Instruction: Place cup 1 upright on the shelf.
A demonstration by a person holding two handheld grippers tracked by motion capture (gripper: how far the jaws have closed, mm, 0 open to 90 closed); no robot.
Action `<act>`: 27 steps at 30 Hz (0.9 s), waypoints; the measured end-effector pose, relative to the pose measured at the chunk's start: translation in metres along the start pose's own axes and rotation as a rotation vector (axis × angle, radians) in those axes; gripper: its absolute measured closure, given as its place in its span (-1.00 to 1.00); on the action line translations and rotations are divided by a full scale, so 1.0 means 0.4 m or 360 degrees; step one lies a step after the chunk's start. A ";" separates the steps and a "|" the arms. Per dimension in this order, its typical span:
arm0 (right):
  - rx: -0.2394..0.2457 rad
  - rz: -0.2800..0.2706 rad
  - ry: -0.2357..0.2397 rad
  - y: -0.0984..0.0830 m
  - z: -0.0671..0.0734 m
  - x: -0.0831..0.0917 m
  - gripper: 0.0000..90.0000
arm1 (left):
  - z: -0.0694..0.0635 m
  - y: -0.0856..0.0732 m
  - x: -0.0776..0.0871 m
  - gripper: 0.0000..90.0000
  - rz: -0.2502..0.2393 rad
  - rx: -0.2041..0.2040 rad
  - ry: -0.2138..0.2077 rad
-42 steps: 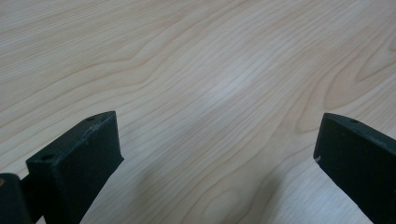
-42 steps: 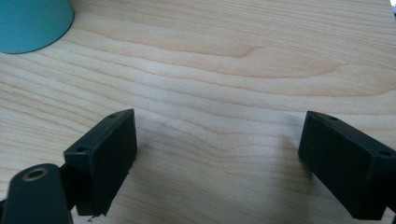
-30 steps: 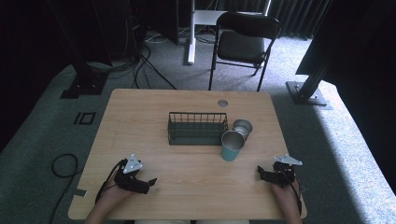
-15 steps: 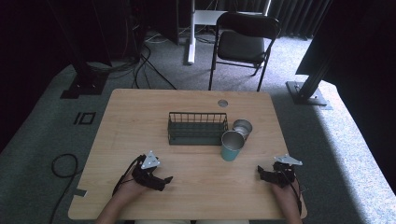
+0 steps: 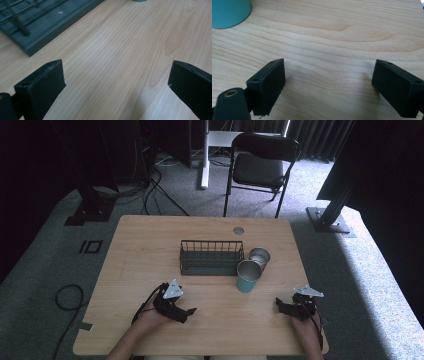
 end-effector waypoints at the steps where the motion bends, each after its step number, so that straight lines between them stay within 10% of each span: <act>1: 0.0000 0.0000 0.0000 0.000 0.000 0.000 -0.75 | 0.000 0.000 0.000 -0.97 0.0000 0.0000 0.0000; 27: 0.0000 0.0000 0.0000 0.000 0.000 0.000 -0.75 | -0.039 0.127 -0.069 -0.97 -0.0122 -0.0093 -0.0130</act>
Point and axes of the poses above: each handheld gripper's, and its own axes: x roughly backward along the jaws, y roughly out of its top, z roughly to its left, the point moved 7 cm from there along -x, roughly forward along the jaws, and after that the axes turned 12 degrees about -y, right-handed, at the moved point
